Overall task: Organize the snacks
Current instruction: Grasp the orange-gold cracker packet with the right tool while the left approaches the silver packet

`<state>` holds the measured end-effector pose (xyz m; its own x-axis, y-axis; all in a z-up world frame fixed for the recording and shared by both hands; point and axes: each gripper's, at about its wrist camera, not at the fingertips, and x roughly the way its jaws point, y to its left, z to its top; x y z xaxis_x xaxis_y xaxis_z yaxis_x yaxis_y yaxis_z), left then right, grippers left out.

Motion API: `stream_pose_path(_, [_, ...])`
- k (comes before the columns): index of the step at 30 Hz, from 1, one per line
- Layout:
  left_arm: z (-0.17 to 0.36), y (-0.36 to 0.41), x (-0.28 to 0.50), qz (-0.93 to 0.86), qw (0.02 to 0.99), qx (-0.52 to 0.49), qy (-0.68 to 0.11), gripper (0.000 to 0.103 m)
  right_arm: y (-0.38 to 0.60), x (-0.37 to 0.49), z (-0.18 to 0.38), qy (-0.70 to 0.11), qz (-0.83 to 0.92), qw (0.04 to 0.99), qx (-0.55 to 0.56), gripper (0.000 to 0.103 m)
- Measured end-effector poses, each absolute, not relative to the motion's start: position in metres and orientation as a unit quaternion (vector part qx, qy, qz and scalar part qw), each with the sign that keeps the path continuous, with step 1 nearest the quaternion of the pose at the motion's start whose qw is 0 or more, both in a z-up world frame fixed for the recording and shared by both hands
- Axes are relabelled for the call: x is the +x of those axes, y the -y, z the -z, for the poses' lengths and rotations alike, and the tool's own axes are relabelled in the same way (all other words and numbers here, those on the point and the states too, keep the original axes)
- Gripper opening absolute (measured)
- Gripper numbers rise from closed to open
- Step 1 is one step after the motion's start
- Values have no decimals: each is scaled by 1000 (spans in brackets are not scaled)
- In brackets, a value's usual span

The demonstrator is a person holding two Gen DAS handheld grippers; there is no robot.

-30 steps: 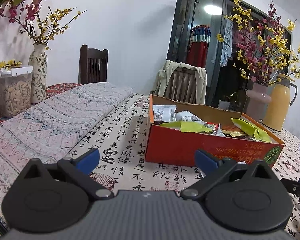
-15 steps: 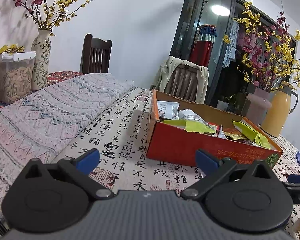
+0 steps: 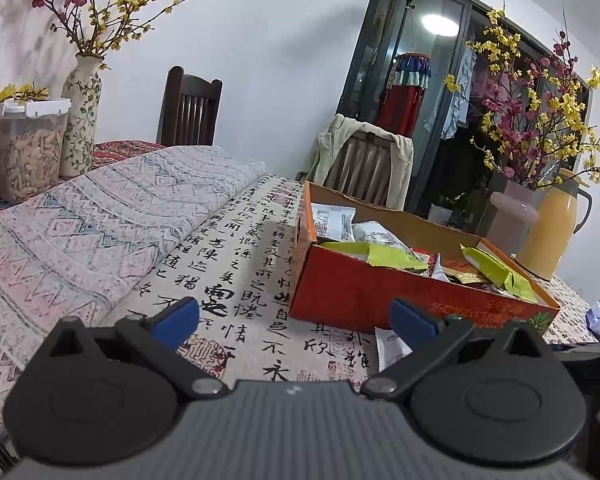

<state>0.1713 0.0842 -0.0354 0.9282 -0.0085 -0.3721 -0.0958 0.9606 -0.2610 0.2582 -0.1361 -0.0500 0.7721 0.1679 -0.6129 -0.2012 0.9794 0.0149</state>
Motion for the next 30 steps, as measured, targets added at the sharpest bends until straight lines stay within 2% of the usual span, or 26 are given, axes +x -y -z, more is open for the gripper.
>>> stream_pose_path(30, [35, -89, 165, -9, 972, -156, -174, 103, 143, 274, 70, -353, -60, 934, -12, 103])
